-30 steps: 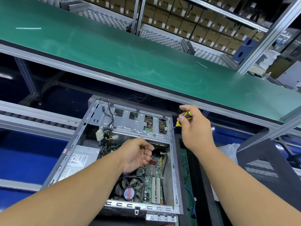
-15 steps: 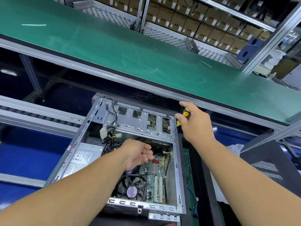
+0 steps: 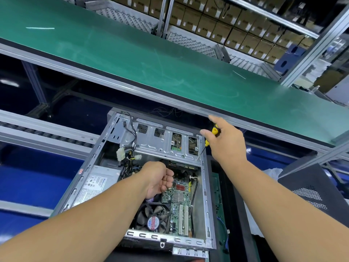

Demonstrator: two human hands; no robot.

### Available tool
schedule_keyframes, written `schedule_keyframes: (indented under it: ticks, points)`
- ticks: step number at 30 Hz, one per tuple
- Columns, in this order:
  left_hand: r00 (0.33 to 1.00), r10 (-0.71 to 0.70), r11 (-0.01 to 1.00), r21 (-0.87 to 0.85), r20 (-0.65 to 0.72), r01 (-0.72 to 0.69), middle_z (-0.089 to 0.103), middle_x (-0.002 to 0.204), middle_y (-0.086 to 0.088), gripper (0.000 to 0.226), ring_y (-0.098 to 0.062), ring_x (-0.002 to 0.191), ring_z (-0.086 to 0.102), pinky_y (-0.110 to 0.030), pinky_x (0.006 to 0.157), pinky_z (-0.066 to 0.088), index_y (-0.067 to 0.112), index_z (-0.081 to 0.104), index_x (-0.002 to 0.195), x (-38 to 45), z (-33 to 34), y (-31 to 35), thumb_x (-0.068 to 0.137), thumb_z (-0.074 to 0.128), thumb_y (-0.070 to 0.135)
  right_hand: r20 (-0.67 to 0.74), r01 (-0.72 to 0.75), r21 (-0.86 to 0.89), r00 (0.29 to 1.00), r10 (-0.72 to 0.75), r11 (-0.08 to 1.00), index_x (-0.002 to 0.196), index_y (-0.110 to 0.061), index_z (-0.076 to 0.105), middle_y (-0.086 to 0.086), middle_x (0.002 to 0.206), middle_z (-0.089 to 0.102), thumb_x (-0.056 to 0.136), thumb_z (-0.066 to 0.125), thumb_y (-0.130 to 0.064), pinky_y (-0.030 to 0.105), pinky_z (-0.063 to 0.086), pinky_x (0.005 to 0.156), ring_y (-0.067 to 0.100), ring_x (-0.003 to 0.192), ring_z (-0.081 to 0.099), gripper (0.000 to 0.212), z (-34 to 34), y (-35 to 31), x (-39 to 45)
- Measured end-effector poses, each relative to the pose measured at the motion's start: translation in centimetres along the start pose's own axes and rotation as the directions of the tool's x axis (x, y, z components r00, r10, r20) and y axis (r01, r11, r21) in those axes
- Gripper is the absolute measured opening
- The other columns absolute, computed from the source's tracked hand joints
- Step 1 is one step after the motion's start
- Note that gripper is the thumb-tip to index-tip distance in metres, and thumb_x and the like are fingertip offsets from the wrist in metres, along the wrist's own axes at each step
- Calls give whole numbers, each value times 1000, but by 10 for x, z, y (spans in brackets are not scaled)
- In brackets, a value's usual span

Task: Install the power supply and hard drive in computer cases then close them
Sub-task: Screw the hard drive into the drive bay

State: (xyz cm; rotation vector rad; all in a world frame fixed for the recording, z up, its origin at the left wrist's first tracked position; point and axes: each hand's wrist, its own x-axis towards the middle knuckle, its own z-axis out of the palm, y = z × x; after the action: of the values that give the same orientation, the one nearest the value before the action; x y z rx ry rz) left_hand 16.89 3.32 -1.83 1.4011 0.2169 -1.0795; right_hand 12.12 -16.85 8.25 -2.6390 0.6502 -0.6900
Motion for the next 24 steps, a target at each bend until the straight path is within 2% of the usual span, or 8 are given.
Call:
schedule_keyframes:
  ticks: [5, 8, 11, 14, 16, 19, 22, 24]
  points:
    - [999, 15, 999, 42, 28, -16, 60, 59, -8, 35, -17, 45, 53, -25, 44, 35, 1, 63, 90, 5, -2, -3, 89, 28, -4, 115, 21, 133, 993, -36, 991, 154, -42, 40, -17, 109, 66, 102, 60, -31, 26, 49, 82, 2, 92, 61, 57, -1, 7, -1]
    - [997, 17, 994, 103, 77, -25, 62, 63, -8, 37, -16, 48, 56, -24, 46, 39, 1, 64, 93, 5, 2, -5, 94, 27, -4, 74, 15, -8, 997, -15, 1000, 143, -43, 53, -11, 99, 66, 97, 68, -41, 32, 53, 79, 16, 91, 63, 49, -5, 4, 3]
    - [987, 1, 986, 165, 161, -28, 67, 69, -11, 38, -18, 55, 63, -24, 49, 45, -1, 64, 97, 1, 6, -7, 96, 26, -7, -11, 49, -181, 999, -52, 982, 141, -42, 55, -7, 111, 70, 95, 63, -56, 37, 55, 83, 22, 101, 64, 49, -5, -1, 4]
    - [968, -15, 988, 153, 252, -24, 75, 86, -19, 30, -23, 68, 73, -25, 53, 53, -3, 64, 106, -4, 4, -8, 103, 34, -7, 127, 48, 66, 990, -56, 997, 155, -43, 38, -16, 125, 61, 104, 56, -36, 27, 50, 93, 6, 107, 61, 55, -2, 1, 5]
    - [957, -10, 984, 174, 290, -42, 76, 91, -20, 24, -22, 69, 73, -24, 53, 53, -1, 63, 111, -4, 3, -7, 106, 40, -1, 210, -30, 219, 978, -17, 975, 152, -45, 43, -19, 113, 66, 102, 60, -25, 12, 52, 83, -3, 92, 63, 57, -1, 3, 7]
    - [955, -1, 961, 266, 296, -82, 74, 77, -10, 22, -15, 53, 61, -22, 42, 42, 5, 66, 112, -5, 3, -7, 109, 44, 11, 46, -43, 90, 998, 39, 995, 140, -43, 59, -17, 85, 63, 94, 71, -40, 23, 51, 67, 4, 75, 62, 47, 1, 0, 8]
    - [957, 31, 935, 329, 290, -130, 57, 59, 0, 28, -11, 45, 44, -23, 42, 29, 11, 70, 106, -7, 3, -10, 110, 42, 18, -37, -56, 102, 998, 60, 993, 142, -43, 56, -20, 91, 61, 94, 68, -51, 28, 48, 75, 8, 84, 62, 51, 6, 2, 2]
    - [955, 36, 935, 326, 296, -136, 50, 57, 1, 30, -12, 45, 38, -24, 45, 25, 9, 70, 106, -7, 3, -11, 109, 41, 17, 51, -47, 276, 998, 35, 960, 149, -48, 45, -20, 100, 66, 100, 59, -42, 25, 51, 78, 3, 88, 64, 52, 8, 7, -1]
